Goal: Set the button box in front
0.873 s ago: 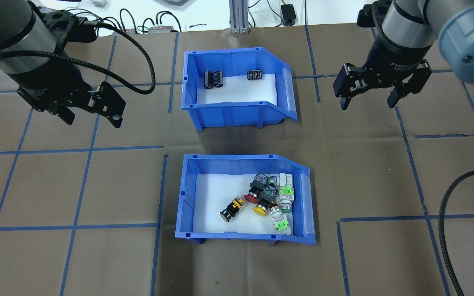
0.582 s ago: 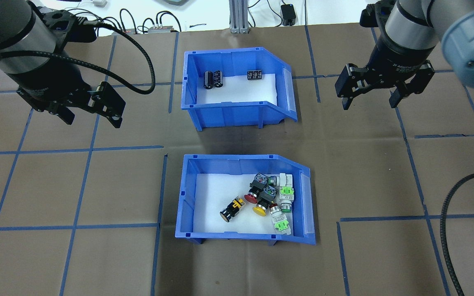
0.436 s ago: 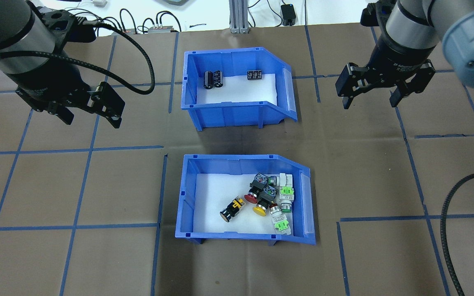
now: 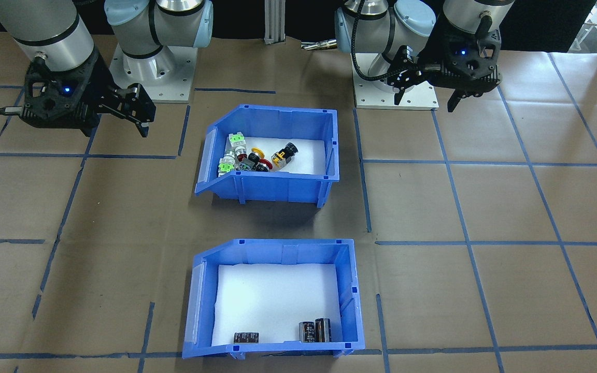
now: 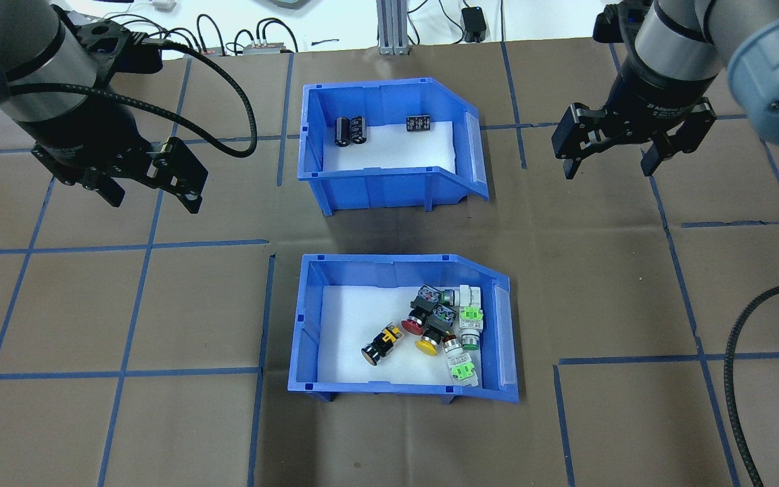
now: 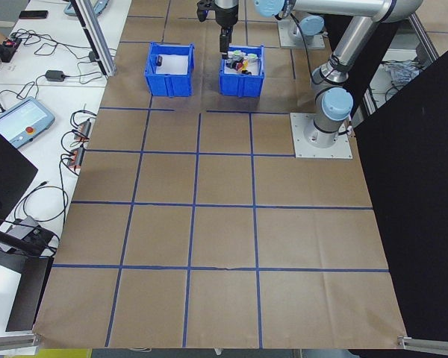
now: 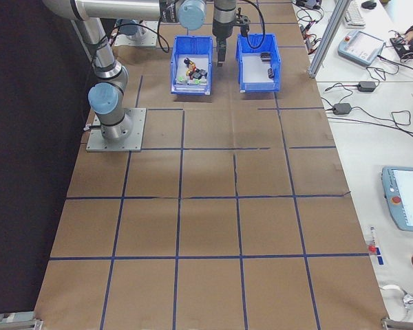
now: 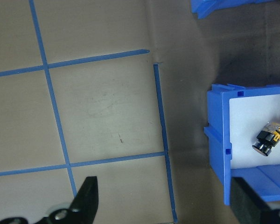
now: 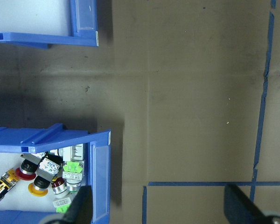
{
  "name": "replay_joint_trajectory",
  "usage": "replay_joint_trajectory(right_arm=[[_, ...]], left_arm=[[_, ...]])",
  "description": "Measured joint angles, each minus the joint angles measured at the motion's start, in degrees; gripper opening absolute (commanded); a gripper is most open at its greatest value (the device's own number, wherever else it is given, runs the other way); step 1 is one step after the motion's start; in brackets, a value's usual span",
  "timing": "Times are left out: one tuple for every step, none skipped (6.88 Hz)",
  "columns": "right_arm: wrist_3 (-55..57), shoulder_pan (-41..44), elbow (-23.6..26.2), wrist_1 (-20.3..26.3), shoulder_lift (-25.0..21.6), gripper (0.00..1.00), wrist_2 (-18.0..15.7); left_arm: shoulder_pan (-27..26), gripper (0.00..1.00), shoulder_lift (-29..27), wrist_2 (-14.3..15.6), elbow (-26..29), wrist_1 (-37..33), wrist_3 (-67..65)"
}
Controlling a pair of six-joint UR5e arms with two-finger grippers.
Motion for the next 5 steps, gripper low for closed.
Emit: replay_joint_trajectory(right_arm=[[0.0, 0.0, -0.2, 0.0, 0.2, 1.00, 0.0], [0.1, 0.0, -0.3, -0.1, 0.3, 1.00, 0.0], [0.1, 0.0, -0.8, -0.1, 0.6, 1.00, 0.1], [-0.1, 0.1, -2.1, -0.1, 1.7, 1.00, 0.3], [-1.2, 0.3, -4.6, 0.0, 4.0, 1.00, 0.5]], left_arm=[[0.0, 1.00, -0.2, 0.0, 0.0, -0.2, -0.1], [0.0, 1.00, -0.5, -0.1, -0.2, 0.0, -0.8], [0.0, 1.00, -0.6, -0.4, -1.0, 0.4, -4.0], [0.0, 1.00, -0.3, -0.5, -2.1, 1.2, -10.0], [-0.2, 1.00, 0.3, -0.7, -2.9, 1.8, -17.2]])
